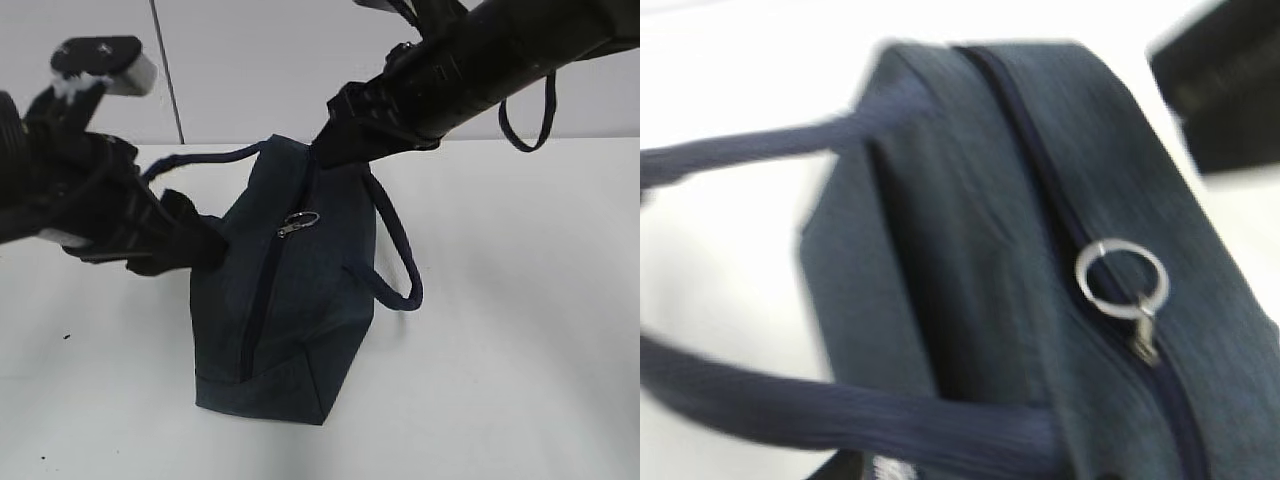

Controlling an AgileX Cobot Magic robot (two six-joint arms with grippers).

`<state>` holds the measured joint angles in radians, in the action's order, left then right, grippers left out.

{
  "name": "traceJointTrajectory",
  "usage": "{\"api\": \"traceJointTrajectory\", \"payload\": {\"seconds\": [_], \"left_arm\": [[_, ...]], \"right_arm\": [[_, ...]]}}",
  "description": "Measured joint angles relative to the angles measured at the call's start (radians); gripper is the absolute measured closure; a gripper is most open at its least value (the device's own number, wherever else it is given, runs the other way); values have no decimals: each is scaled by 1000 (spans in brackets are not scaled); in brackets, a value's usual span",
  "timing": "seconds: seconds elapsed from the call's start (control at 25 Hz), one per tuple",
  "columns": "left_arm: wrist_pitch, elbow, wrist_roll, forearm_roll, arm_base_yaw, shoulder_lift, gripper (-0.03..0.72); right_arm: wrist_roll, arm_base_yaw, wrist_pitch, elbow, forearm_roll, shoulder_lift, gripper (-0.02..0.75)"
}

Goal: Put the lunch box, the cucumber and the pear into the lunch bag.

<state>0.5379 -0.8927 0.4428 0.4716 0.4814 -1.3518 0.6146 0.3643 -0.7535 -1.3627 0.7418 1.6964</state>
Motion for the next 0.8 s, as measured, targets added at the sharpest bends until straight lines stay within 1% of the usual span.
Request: {"api": "traceJointTrajectory", "payload": {"seconds": [0.12,0.24,0.56,0.8], "left_arm": [[0,-6,-1,0,-64,32,243],[9,-9,-1,0,-98,47,228],[28,-9,-1,4,-101,49,222],[28,-9,-1,6,-101,49,222]], "right_arm": [[62,0,-63,0,114,0,282],[56,0,-91,0,160,0,278],[-35,0,-102,-2,180,12,278],[-51,0,-136,-3,201,107,278]]}}
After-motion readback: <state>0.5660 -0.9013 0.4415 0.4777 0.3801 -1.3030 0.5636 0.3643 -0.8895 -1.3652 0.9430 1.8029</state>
